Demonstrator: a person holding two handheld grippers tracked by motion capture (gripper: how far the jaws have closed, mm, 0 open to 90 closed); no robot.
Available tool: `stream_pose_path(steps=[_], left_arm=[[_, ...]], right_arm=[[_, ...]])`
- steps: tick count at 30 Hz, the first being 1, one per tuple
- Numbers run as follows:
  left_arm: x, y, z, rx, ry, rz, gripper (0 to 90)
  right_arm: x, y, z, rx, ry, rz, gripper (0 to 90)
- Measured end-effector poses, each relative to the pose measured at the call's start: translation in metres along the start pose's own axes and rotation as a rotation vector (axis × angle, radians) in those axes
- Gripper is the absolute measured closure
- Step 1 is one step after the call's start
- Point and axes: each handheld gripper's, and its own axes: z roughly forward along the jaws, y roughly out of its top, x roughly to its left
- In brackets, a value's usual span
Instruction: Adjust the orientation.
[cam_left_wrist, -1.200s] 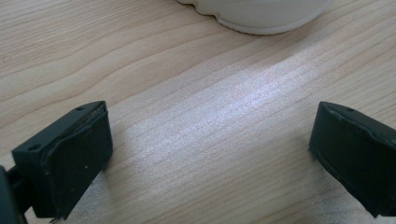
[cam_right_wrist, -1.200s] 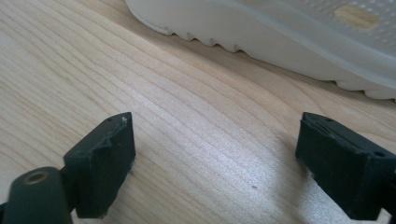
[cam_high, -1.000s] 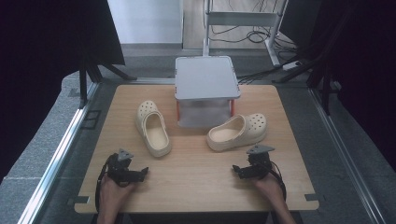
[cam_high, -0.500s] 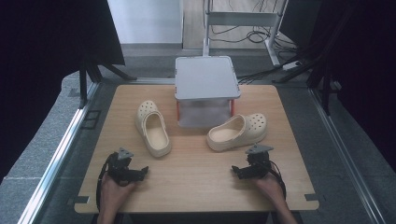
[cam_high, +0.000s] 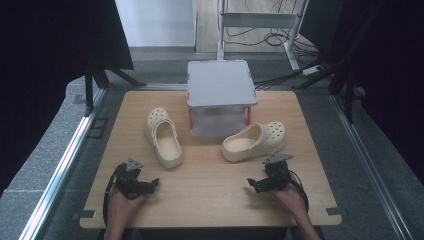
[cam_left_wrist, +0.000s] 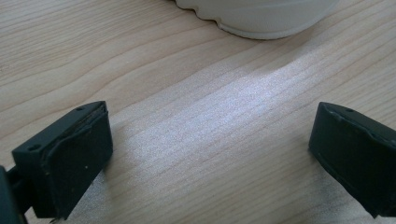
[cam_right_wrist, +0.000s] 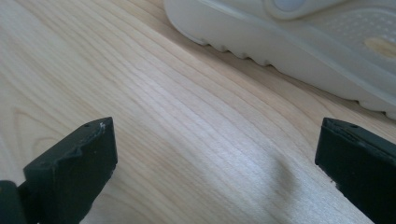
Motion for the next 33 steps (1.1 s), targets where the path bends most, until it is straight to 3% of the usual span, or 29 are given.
stream_pose_path(steps=[6,13,27,33], left_arm=[[0.0,0.0,0.0,0.0,0.0,-0.001,0.0],[0.0,0.0,0.0,-0.001,0.0,-0.001,0.0],[0.0,0.0,0.0,-0.001,0.0,-0.003,0.0],[0.0,0.0,0.0,0.0,0.0,0.001,0.0]], right_arm=[[0.008,0.012,-0.005,-0.023,0.057,-0.024,0.0],[0.023,0.041,-0.007,-0.051,0.113,-0.06,0.0],[0.043,0.095,0.026,-0.021,0.207,-0.089,0.0],[0.051,0.114,0.036,-0.018,0.219,-0.108,0.0]])
